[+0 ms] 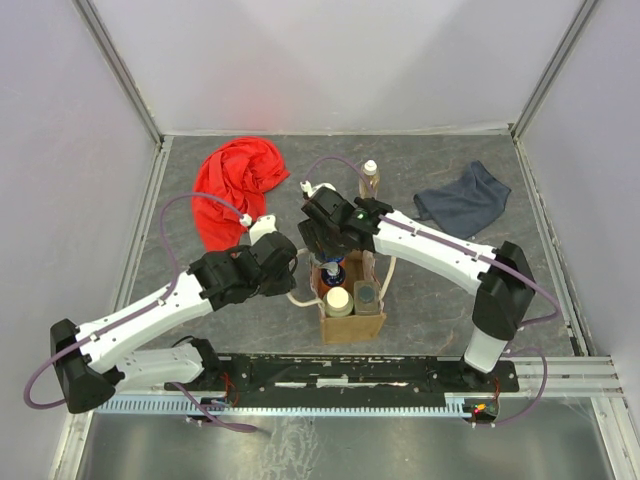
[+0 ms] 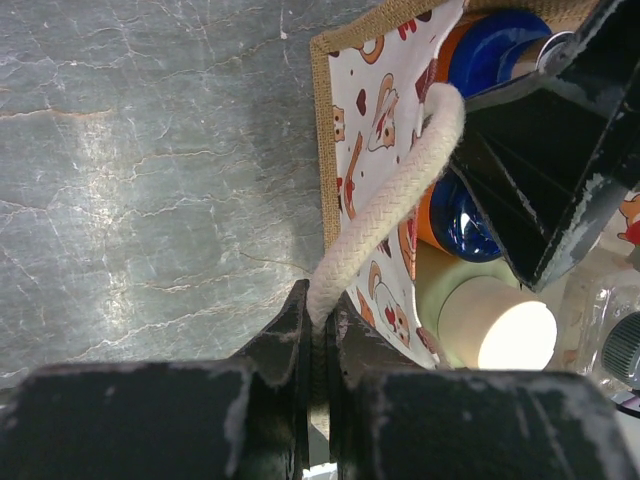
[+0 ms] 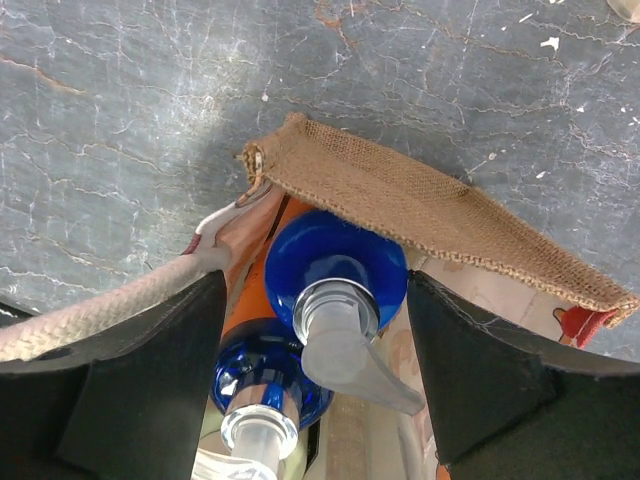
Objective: Take the personal care products out of the canvas bag
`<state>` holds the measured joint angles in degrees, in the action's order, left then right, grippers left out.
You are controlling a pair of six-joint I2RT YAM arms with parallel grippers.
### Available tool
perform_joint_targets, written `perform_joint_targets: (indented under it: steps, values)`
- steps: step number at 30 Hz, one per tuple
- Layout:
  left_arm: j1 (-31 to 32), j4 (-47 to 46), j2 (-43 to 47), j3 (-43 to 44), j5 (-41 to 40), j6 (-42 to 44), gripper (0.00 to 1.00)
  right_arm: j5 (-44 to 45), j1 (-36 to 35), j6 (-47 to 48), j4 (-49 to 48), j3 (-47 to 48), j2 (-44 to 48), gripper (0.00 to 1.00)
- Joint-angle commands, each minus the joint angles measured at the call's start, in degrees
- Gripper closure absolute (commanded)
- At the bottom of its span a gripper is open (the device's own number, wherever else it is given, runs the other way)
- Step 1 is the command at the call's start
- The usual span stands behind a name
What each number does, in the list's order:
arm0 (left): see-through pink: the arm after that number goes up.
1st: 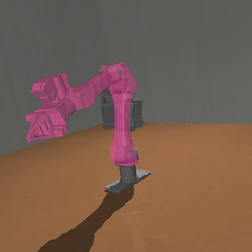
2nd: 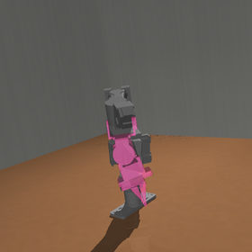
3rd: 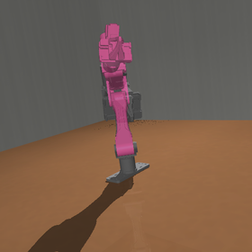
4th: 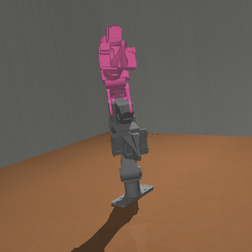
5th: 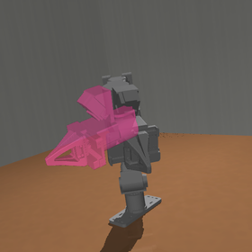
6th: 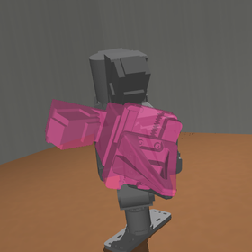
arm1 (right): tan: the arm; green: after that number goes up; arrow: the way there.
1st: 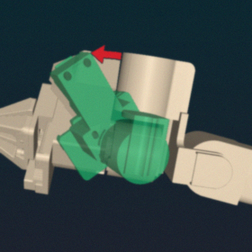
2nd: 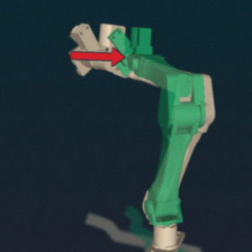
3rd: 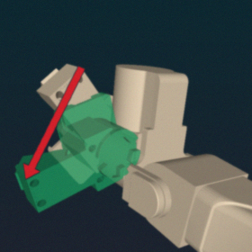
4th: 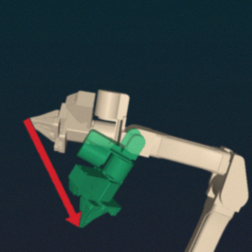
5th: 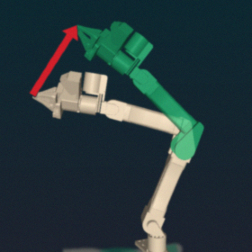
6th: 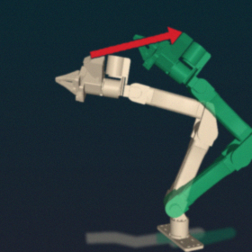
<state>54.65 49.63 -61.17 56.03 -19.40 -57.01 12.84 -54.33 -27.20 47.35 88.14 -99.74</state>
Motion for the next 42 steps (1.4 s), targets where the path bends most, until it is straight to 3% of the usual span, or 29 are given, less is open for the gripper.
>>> perform_joint_targets:
  steps: [1,8,12,21,32,42]
  values:
    - [-0.1,-0.3,1.2,-0.3,-1.5,-1.6,0.92,2.8,-0.2,-0.6,-1.9,-0.4,-1.0,0.2]
    - [-0.1,-0.2,0.9,-0.2,-1.1,-1.2,0.92,5.8,-0.1,-1.6,-2.9,-2.6,-3.1,0.2]
    - [-0.1,0.0,1.6,-0.4,-1.0,-1.5,0.92,6.0,-0.2,-2.2,-3.2,-3.5,-4.0,0.26]
    - [-0.1,0.3,2.9,-1.0,-1.1,-2.0,0.91,7.9,-0.1,-1.6,-3.7,-2.3,1.3,0.62]
    - [-0.1,0.3,2.7,-1.2,-0.7,-2.0,0.91,12.5,0.0,4.7,4.2,15.6,6.2,0.68]
    - [-0.1,0.0,2.4,-1.4,-0.3,-2.1,0.91,14.5,3.7,11.0,8.2,38.0,0.3,0.65]
